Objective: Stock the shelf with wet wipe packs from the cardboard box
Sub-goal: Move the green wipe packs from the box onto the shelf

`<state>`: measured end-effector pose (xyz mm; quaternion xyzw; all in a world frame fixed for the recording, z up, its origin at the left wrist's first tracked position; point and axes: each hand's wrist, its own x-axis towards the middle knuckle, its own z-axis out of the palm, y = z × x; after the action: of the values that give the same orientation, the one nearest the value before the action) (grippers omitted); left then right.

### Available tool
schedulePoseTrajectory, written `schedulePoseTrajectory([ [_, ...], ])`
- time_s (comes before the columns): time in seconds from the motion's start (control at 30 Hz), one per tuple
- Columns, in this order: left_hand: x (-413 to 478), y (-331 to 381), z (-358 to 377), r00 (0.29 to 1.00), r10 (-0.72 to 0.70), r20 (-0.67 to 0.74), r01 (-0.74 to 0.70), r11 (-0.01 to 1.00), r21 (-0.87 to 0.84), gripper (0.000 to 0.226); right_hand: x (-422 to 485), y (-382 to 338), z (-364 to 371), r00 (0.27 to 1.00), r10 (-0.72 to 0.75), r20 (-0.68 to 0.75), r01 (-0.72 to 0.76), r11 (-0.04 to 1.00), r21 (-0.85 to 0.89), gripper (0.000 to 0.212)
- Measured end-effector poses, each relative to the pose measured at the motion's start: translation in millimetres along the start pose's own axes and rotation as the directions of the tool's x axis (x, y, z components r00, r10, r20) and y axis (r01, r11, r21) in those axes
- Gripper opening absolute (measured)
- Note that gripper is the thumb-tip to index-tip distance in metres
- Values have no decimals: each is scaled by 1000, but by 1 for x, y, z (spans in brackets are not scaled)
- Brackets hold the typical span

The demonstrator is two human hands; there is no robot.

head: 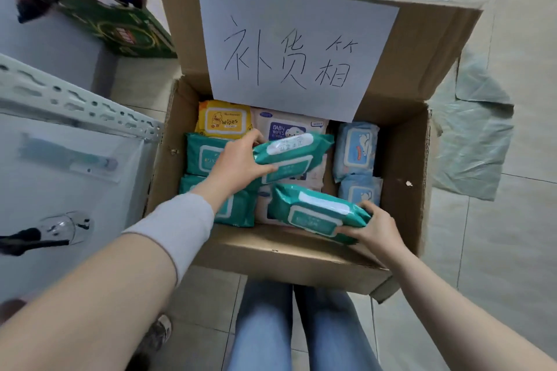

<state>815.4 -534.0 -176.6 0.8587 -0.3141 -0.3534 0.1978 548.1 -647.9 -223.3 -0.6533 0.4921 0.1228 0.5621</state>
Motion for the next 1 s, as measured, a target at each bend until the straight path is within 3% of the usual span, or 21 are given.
schedulePoseTrajectory([
  [0.1, -41, 9, -48, 980, -88, -179, 59, 985, -162, 40, -30, -17, -19, 999, -4, -39, 12, 978, 207, 43],
  [0.27, -137, 49, -143, 902, -144, -407, 12, 951, -308, 39, -91, -85, -49, 1000, -11, -22, 21, 859, 512, 68],
  [0.4, -226, 85, -223, 805, -101, -584, -112, 942, -317, 41, -147, -166, -57, 989, -136, 56, 91, 863, 497, 47],
  [0.5, -294, 97, -278, 686, -83, -723, -185, 941, -283, 47, -183, -219, -48, 961, -224, 164, 113, 855, 507, 35],
  [0.67, -406, 78, -339, 372, -215, -903, -332, 877, -346, 63, -235, -293, -10, 869, -332, 367, 52, 799, 600, 40],
  [0.77, -465, 56, -357, 234, -324, -917, -455, 797, -397, 66, -268, -336, 26, 796, -390, 463, 5, 768, 640, 42],
  [0.9, -523, 12, -372, 77, -463, -883, -558, 714, -423, 66, -307, -386, 77, 695, -436, 572, 17, 805, 593, 44],
  [1.0, -556, -24, -380, 34, -545, -838, -600, 660, -453, 50, -328, -416, 112, 627, -454, 633, 47, 833, 551, 40],
])
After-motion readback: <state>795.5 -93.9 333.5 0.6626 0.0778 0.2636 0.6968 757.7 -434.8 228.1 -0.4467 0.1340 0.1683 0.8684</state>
